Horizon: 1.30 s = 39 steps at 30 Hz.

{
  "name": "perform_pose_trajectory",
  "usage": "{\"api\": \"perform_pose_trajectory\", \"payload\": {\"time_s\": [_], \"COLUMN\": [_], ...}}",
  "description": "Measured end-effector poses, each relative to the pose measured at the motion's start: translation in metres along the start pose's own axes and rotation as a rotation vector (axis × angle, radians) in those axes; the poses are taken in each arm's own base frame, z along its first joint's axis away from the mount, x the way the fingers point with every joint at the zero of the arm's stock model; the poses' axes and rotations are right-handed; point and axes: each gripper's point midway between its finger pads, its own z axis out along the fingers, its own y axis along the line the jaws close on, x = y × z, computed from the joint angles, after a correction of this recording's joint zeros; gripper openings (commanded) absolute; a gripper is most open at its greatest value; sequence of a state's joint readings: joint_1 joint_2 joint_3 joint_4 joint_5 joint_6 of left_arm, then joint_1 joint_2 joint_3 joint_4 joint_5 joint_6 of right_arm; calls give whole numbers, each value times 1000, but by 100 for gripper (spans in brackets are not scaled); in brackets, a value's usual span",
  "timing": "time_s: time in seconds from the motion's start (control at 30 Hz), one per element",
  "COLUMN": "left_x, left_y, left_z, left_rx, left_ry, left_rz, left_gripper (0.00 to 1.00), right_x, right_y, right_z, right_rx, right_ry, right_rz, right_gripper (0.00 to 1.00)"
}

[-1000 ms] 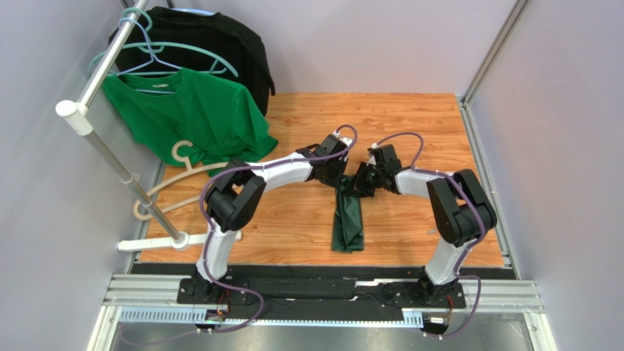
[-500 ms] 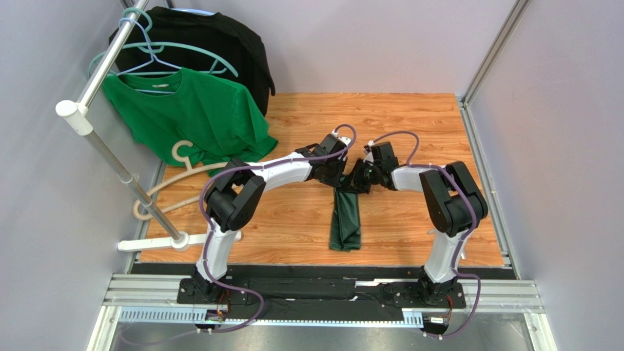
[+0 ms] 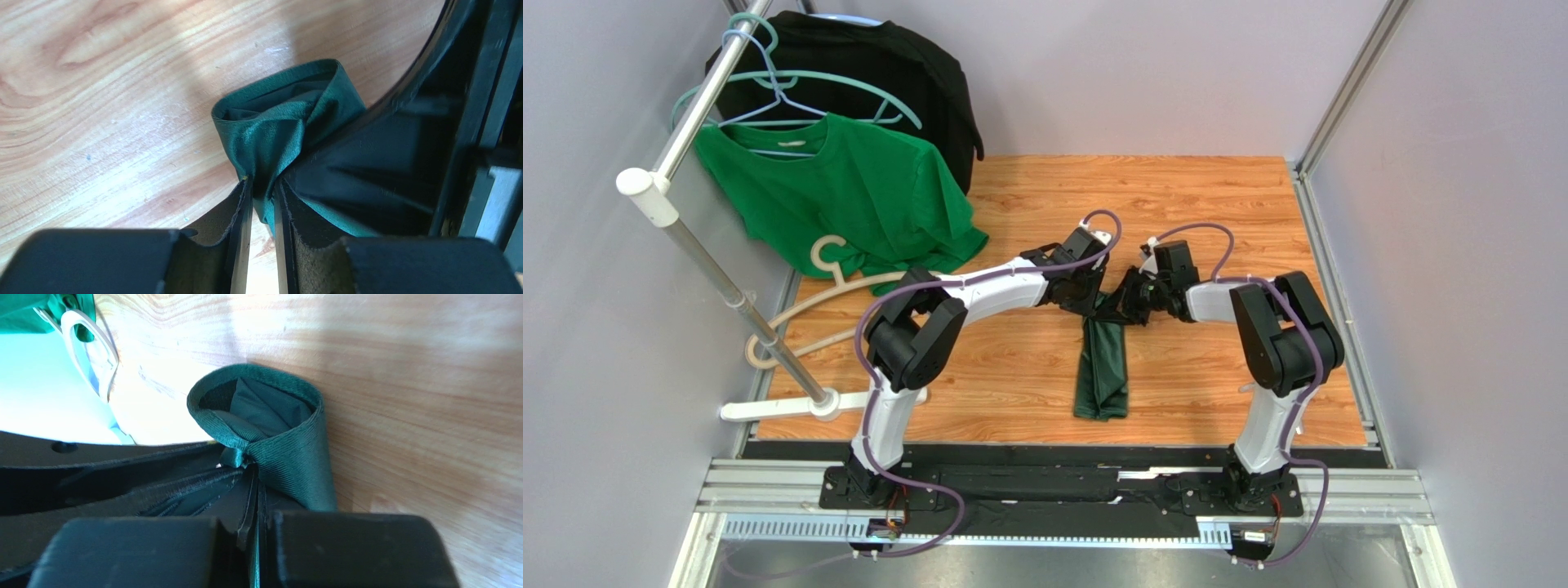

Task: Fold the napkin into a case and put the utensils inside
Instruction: Grasp the top corner of the smaller rectangle folded napkin from the folded napkin.

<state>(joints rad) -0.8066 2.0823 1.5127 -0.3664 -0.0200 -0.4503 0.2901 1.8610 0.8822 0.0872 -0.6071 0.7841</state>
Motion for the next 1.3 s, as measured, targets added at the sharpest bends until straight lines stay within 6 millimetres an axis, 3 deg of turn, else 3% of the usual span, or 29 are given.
{"api": "perform_pose_trajectory", "payload": {"time_s": [0.2, 0.53, 0.9, 0.93, 1.0, 1.13, 1.17, 1.3], "left_x": [1, -1, -4, -4, -5, 0, 3, 22], "left_y": [-2, -5, -10, -7, -2, 1, 2, 7], "left_z": [-2, -3, -3, -3, -2, -1, 0, -8], "left_rx": [0, 14, 45, 37, 23, 21, 21, 17], "left_ry": [8, 6, 0, 0, 0, 10, 16, 46], "left_rz": [6, 8, 8, 6, -1, -26, -29, -58], "left_gripper": [27, 0, 0, 1, 19, 39, 48, 50], "right_x": [-6, -11, -19, -21, -22, -17, -14, -3], "right_y": [-2, -3, 8, 10, 14, 12, 10, 3], "right_z": [-5, -3, 16, 19, 23, 18, 15, -3], "right_rx": [14, 19, -74, -98, -127, -115, -98, 3], "right_ry": [-22, -29, -7, 1, 5, 6, 9, 31], "right_rz": [0, 0, 69, 76, 82, 83, 83, 46], "right_gripper": [0, 0, 0, 0, 0, 0, 0, 3]}}
